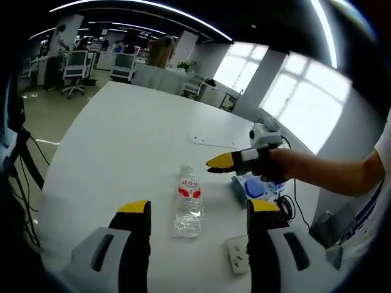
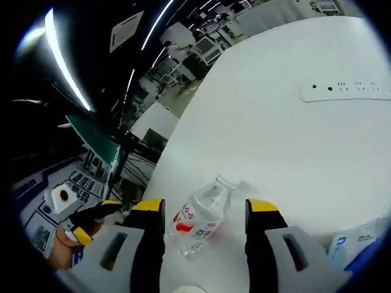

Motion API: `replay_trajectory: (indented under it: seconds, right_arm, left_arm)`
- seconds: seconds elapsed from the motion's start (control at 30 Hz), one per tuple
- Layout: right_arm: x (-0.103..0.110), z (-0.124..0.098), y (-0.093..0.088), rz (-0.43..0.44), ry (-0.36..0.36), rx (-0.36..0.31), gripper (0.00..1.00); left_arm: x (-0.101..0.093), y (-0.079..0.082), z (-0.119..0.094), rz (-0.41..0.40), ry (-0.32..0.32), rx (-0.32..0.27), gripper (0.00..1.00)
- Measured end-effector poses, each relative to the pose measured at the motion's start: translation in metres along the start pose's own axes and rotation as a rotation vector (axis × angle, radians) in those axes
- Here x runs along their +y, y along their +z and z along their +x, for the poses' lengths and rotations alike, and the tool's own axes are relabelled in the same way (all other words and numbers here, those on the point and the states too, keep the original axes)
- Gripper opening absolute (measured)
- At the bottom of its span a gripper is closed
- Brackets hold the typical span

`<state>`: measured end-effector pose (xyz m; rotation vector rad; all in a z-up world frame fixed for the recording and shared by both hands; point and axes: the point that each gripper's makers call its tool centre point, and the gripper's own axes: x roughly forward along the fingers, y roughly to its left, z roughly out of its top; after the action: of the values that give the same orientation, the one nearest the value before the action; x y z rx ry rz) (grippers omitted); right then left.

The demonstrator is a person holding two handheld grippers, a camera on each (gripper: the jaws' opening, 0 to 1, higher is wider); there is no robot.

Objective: Arrange the tabletop items into an orderly group along one side of the table until the central work area is clear of visible clutter.

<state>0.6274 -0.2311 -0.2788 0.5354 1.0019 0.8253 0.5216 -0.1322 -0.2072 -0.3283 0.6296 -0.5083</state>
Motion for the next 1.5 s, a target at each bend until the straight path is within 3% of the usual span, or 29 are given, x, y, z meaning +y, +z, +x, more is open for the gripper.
replay_trajectory:
  seconds: [0.23,0.73,1.03,1.27,1.5]
  right_arm:
    - [-0.004,0.020,-0.003,0.098,0.034,0.003,0.49]
    - [-0.017,0.039,0.000,0.192,0.047,-0.013,0.45]
    - [-0.020,0.052,0.006,0.250,0.088,-0.039,0.36]
    - [-0.027,0.056,0.006,0.244,0.064,-0.042,0.23]
    - [-0.022,0.055,0.010,0.278,0.088,-0.077,0.20]
  left_arm:
    - [0.004,-0.001,0.001,-0.010,-0.005,-0.006,0.64]
    - [0.003,-0.004,0.011,-0.022,-0.038,-0.015,0.63]
    - [0.005,-0.007,0.016,-0.025,-0.058,-0.015,0.63]
    - [0.010,-0.011,0.021,-0.027,-0.069,-0.008,0.63]
    - [0.015,-0.014,0.023,-0.025,-0.074,0.001,0.62]
